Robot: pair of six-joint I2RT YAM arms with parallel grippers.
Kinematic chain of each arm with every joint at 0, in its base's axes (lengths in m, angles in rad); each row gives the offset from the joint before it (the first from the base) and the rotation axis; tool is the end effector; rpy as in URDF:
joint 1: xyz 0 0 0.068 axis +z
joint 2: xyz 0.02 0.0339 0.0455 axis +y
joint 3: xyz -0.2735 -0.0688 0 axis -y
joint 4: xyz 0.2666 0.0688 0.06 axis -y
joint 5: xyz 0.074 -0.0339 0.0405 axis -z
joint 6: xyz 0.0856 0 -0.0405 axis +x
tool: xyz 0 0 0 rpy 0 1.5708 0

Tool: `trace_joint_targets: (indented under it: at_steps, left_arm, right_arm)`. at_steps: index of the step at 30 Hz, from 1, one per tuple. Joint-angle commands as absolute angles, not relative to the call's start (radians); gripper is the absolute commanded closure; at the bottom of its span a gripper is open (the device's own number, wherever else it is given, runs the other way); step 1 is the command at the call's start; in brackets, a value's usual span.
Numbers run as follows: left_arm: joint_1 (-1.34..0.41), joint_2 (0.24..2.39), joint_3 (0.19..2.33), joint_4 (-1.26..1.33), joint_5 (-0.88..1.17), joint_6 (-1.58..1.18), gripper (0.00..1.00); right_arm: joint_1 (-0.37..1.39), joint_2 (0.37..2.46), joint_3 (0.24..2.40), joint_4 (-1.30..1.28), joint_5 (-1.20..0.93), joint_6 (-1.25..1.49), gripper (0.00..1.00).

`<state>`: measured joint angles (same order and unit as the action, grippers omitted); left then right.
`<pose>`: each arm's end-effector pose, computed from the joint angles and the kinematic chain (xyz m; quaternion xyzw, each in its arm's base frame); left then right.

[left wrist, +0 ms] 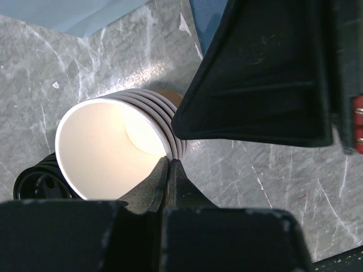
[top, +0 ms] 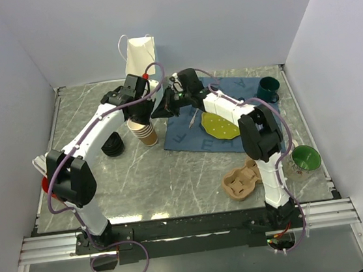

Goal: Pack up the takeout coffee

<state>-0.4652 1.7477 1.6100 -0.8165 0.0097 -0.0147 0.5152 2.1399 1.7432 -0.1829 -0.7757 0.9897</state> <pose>0.3864 -0.1949 0.2754 0.2143 0.9284 -0.0766 0.2936 0.4486 0.3229 0.2222 0.0166 0.8338 0.5437 0.0940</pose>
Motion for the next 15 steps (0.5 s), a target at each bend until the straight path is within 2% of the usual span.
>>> trace_joint_targets:
  at_steps: [1,15]
  left_arm:
    - [-0.463,1.749,1.67,-0.787,0.005,-0.017,0.99]
    - [-0.463,1.763,1.686,-0.787,0.015,-0.02,0.99]
  right_arm:
    - [0.518,2.151,1.81,-0.202,-0.776,0.985,0.96]
    - [0.523,2.171,1.819,-0.207,-0.779,0.997,0.96]
